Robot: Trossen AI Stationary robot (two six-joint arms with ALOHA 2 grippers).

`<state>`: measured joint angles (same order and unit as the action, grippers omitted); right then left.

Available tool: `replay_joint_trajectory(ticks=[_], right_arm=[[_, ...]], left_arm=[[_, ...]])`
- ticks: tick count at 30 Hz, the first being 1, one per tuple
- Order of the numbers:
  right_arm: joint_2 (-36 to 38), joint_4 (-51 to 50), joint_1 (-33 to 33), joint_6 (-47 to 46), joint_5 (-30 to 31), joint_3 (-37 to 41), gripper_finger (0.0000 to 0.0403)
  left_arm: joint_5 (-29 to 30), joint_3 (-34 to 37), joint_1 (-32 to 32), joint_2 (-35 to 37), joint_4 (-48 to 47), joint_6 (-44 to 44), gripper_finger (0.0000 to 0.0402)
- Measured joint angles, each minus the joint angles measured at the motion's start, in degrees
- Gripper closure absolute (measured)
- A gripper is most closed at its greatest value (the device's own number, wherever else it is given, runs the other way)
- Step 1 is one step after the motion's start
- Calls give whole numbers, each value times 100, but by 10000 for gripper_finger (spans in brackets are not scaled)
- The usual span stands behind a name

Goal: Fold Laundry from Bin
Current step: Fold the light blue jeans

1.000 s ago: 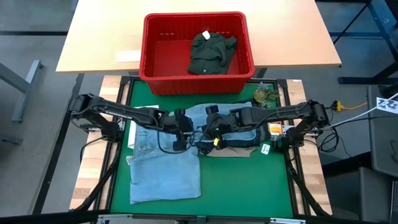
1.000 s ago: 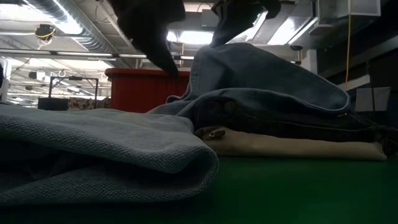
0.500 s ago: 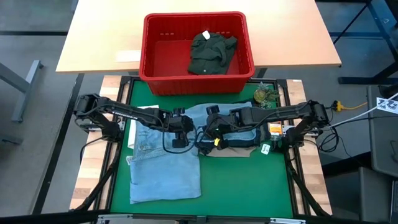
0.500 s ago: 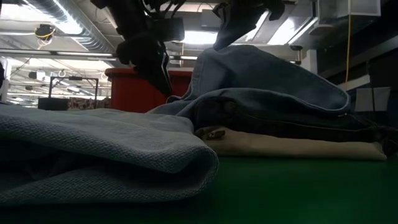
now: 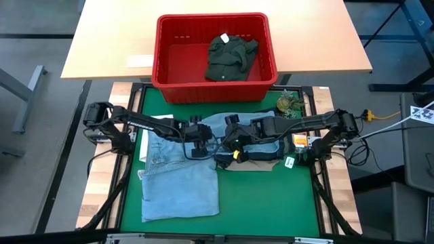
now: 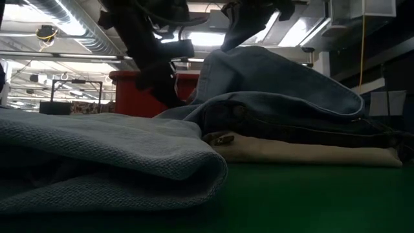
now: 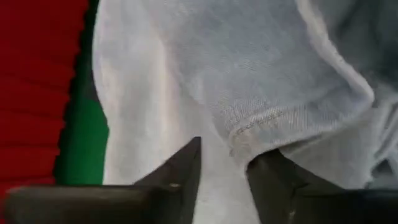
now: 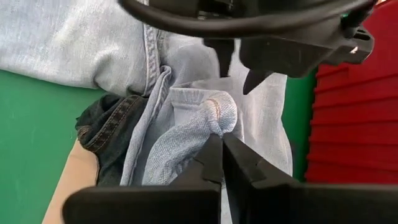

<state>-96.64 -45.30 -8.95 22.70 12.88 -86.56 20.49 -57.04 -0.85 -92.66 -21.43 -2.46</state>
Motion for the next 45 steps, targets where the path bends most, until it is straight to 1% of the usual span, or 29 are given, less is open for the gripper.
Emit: replay_joint_trajectory(ticks=[2, 4, 5, 8, 10, 14, 18, 20, 25, 28, 31, 35, 38, 40, 42, 45], right_arm=[[0, -49, 0, 0, 3, 0, 402], [0, -126, 0, 0, 8, 0, 402], [0, -202, 0, 0, 13, 0, 402], [5, -412, 0, -87, 173, 0, 402], [48, -572, 0, -219, 395, 0, 402], [205, -788, 0, -381, 970, 0, 402], [480, -1050, 0, -435, 1325, -138, 402], [607, -1197, 0, -439, 1530, -290, 402], [926, -1575, 0, -676, 2140, -692, 402], [1109, -1664, 0, -879, 2262, -854, 402], [1259, -1584, 0, -1034, 1953, -870, 402], [1271, -1576, -1, -1339, 1121, -868, 402], [1184, -1353, -2, -1406, 481, -799, 402], [1053, -1179, -2, -1412, 158, -724, 402], [891, -993, -7, -1411, -57, -672, 402], [634, -796, -11, -1412, -154, -627, 402]], left_arm=[[20, -2, -71, 0, 144, -88, 330], [169, -2, -132, 0, 187, -114, 377], [252, -2, -160, 1, 259, -116, 388], [497, -2, -256, 38, 426, -317, 393], [577, -2, -341, 42, 671, -561, 397], [575, -2, -616, 42, 1320, -1129, 398], [519, -4, -929, 42, 2097, -1554, 399], [326, -31, -1080, 42, 2544, -1637, 399], [-645, -120, -1346, 42, 3757, -1613, 400], [-1019, -121, -1401, 42, 4403, -1631, 400], [-1117, -125, -1458, 44, 4519, -1831, 401], [-1096, -125, -1619, 44, 4338, -2187, 401], [-1097, -125, -1781, 46, 3953, -2522, 401], [-1100, -125, -1902, 44, 3703, -2642, 401], [-1106, -125, -2007, 44, 3493, -2724, 401], [-1123, -125, -2115, 44, 3099, -2786, 396]])
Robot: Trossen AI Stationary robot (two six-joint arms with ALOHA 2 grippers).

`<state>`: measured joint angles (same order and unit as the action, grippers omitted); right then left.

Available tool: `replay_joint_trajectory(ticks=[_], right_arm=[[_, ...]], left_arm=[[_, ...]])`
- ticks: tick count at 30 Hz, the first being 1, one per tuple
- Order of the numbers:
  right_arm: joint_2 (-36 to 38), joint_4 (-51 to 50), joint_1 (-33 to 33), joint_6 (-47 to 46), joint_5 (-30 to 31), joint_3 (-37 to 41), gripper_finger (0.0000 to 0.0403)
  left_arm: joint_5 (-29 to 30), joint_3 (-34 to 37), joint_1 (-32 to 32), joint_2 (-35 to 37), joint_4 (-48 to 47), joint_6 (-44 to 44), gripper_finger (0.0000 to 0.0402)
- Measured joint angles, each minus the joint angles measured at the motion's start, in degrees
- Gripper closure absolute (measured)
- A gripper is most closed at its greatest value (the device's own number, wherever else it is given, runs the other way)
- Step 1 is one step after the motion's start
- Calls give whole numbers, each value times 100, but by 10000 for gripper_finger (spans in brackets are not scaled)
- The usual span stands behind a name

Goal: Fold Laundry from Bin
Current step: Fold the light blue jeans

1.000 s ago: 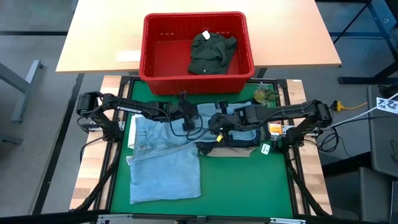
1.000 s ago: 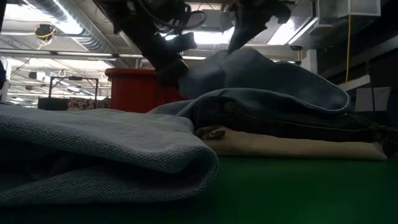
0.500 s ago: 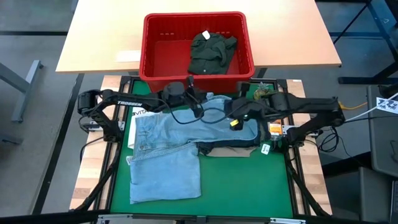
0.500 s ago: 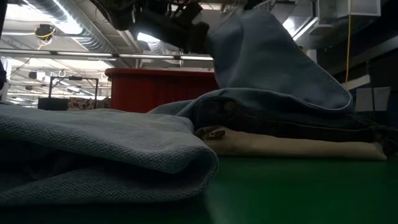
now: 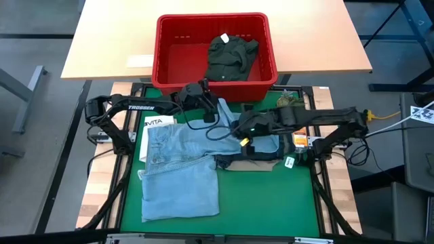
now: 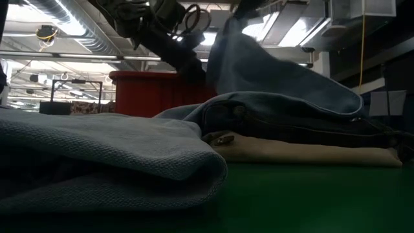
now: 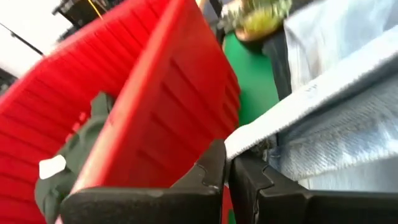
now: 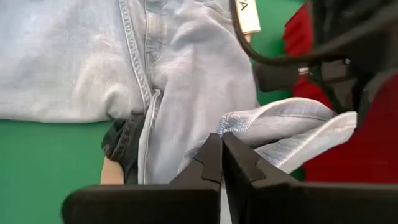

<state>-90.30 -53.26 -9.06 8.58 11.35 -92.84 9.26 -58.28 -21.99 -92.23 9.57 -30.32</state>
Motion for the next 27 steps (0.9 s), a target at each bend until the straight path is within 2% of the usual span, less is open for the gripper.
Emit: replay_joint_trajectory(ticks=[4, 12, 19, 23, 27], right_arm=[[-369, 96, 2, 2, -56, 9, 402], [-823, 550, 2, 15, -328, 9, 402], [-1008, 851, 4, -413, -493, 9, 399], [-1010, 854, 4, -411, -604, 9, 375], [-1010, 894, 21, -535, -640, 9, 320]], left_arm=[[88, 0, -35, 0, -397, -78, 393], [765, 0, 92, 0, -1149, -871, 392], [983, 0, 288, 0, -1730, -750, 391], [1440, 0, 455, 0, -1732, -748, 390], [1740, 0, 498, 0, -1742, -718, 390]])
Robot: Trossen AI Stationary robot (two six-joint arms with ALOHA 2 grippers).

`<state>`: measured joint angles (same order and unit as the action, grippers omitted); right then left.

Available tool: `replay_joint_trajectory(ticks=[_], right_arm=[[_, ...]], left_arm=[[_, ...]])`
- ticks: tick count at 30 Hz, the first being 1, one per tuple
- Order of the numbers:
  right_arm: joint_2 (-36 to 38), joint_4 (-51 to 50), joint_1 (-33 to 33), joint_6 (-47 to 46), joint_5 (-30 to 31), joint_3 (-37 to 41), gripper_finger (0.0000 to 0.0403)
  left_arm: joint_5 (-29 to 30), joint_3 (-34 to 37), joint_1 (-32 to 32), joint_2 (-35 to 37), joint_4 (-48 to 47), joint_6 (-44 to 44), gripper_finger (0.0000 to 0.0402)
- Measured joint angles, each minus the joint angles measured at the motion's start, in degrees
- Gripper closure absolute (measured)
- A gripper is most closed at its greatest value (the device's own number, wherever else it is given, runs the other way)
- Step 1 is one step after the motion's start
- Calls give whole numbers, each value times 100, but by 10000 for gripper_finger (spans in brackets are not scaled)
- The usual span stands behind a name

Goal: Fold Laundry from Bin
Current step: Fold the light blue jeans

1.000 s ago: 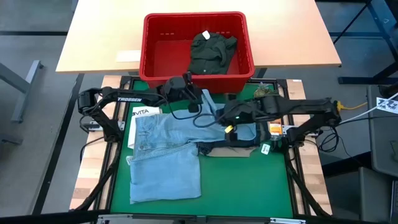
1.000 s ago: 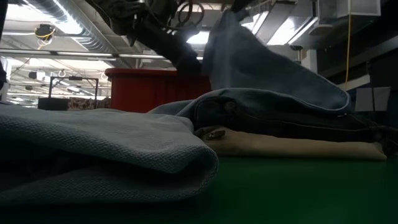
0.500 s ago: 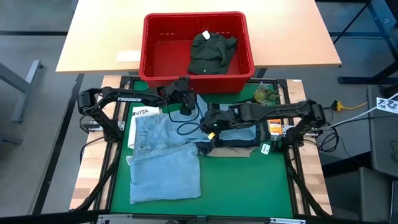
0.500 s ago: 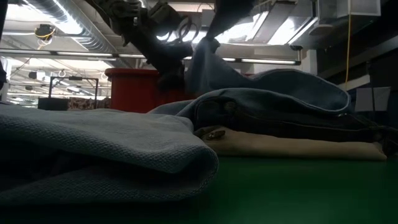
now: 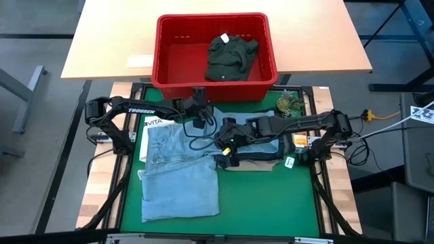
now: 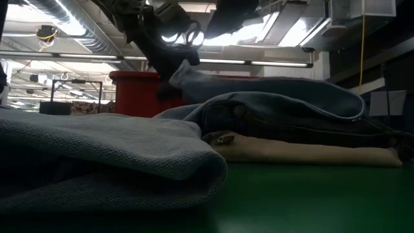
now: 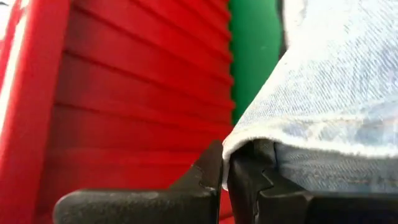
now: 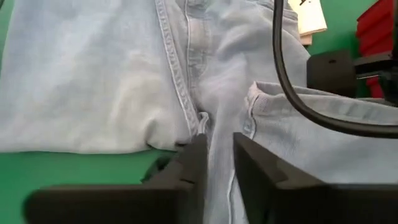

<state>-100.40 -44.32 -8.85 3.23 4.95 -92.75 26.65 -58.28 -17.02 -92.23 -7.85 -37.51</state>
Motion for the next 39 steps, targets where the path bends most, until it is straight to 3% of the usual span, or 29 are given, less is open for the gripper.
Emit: replay_joint_trajectory(ticks=[6, 11, 19, 26, 39], right_arm=[[7, -104, -10, -40, 52, -36, 231], [37, -921, -8, -40, 44, -451, 195], [44, -3092, -8, -640, 203, -669, 190], [44, -4464, -8, -1618, 1116, 60, 190], [190, -4490, 707, -2126, 1382, 1001, 190]], left_arm=[[1216, 0, -5, 0, 66, 790, 390], [1065, 2, 106, 22, -138, 1039, 390], [700, 4, 384, 22, -872, 1014, 390], [693, 4, 396, 22, -974, 1042, 390], [684, 4, 396, 24, -969, 1044, 390]])
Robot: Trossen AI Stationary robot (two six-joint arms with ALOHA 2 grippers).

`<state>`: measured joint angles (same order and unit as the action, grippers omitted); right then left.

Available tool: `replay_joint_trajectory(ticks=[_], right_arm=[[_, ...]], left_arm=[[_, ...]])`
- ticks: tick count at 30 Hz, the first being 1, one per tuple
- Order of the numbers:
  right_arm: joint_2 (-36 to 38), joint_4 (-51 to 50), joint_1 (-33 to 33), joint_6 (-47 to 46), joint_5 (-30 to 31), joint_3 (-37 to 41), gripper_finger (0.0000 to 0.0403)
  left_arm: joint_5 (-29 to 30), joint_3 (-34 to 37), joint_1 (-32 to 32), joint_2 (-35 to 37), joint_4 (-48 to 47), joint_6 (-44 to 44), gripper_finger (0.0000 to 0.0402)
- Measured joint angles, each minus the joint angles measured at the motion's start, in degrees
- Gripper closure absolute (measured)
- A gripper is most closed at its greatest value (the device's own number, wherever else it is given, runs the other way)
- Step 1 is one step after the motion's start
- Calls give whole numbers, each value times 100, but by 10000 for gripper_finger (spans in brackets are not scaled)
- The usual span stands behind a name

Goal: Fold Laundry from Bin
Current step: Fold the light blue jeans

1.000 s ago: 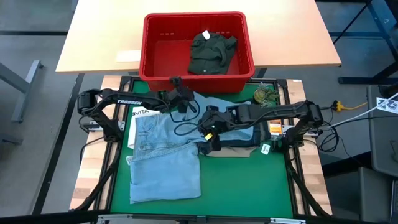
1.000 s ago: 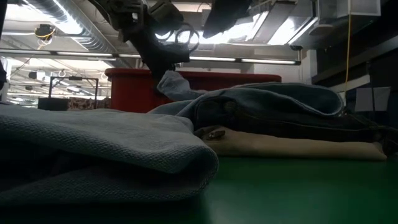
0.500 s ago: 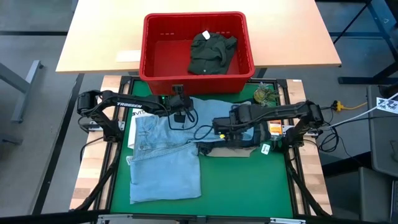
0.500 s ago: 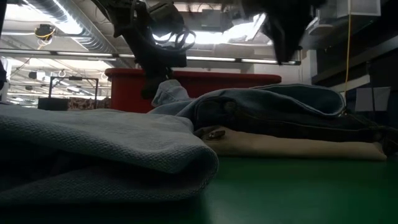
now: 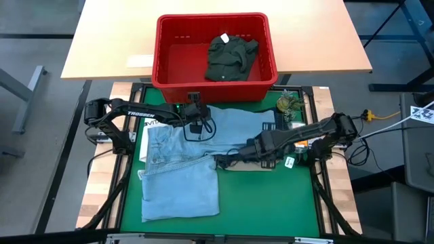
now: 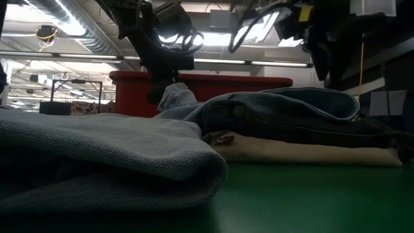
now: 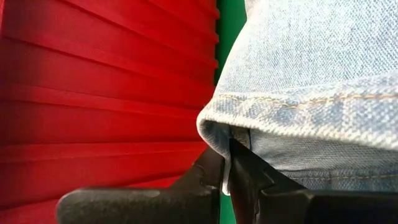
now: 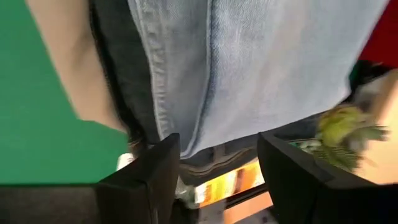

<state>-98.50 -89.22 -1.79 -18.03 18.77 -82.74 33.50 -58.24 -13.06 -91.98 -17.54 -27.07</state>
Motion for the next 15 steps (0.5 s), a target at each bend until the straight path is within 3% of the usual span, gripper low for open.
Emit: replay_joint_trajectory(ticks=[3, 11, 15], right_arm=[[-2, 115, 186, -214, 592, 183, 190], [-5, 603, 217, -357, 738, 699, 192], [-7, 416, 217, -738, 872, 776, 242]], left_arm=[[0, 0, 0, 0, 0, 0, 390], [-14, 0, 0, 0, 2, 2, 390], [-17, 0, 0, 0, 2, 11, 390]])
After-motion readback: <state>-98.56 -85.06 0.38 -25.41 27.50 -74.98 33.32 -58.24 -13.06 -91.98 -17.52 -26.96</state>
